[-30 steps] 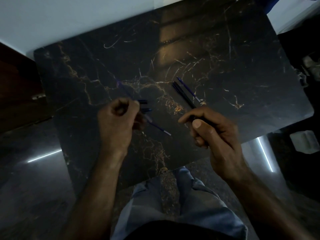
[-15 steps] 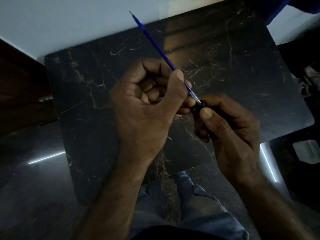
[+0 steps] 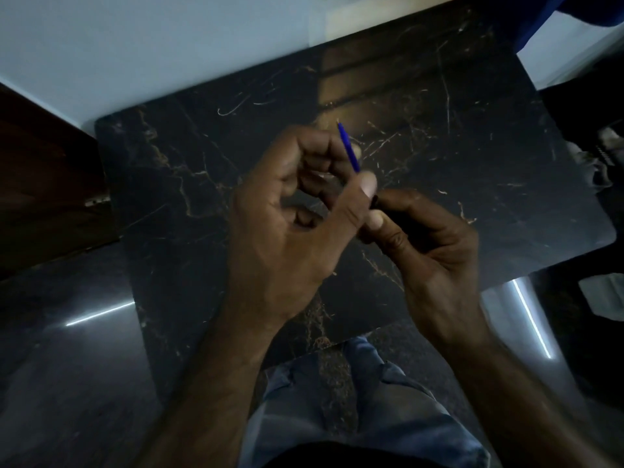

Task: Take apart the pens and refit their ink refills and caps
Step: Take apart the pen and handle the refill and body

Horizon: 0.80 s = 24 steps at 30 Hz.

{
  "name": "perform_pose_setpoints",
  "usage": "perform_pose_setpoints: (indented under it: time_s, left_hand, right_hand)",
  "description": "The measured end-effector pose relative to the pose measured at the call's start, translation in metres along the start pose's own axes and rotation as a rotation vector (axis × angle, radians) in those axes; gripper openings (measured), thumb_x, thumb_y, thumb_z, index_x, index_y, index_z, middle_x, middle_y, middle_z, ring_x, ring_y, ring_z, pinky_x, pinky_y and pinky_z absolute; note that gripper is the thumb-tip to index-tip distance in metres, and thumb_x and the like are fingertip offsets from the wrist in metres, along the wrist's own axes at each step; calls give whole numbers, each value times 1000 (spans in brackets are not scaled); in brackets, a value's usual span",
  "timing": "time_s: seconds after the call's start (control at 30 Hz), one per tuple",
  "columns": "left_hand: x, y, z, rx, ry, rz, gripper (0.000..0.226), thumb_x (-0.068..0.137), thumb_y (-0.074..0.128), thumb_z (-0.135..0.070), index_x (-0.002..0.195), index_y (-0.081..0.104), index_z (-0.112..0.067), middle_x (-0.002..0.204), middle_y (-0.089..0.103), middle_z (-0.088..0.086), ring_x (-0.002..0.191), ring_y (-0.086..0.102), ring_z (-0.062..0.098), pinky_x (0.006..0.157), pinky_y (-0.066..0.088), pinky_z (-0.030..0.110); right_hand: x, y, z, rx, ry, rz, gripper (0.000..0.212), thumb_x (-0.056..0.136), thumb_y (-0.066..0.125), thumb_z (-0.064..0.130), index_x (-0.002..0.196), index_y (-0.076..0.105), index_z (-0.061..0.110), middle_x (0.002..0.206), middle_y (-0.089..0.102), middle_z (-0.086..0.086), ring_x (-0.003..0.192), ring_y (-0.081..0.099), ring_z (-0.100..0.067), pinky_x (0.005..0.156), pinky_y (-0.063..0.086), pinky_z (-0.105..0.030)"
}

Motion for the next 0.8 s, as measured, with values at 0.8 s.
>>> perform_pose_setpoints:
  time_s: [0.8]
  left_hand:
    - [-6, -42, 216, 693, -322, 233, 12, 88, 76, -35, 100, 72, -35, 95, 74, -17, 85, 72, 5, 83, 60, 35]
  right_hand:
    - [-2, -32, -20, -80, 73, 11, 22, 98, 70, 22, 115, 76, 11, 98, 77, -2, 87, 72, -16, 77, 58, -27]
Point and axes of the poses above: each hand's wrist, its own x-axis towards the middle knuckle, its own y-axis out of the palm, z = x × y, the point moved 3 cm from there along x, towards the middle knuckle
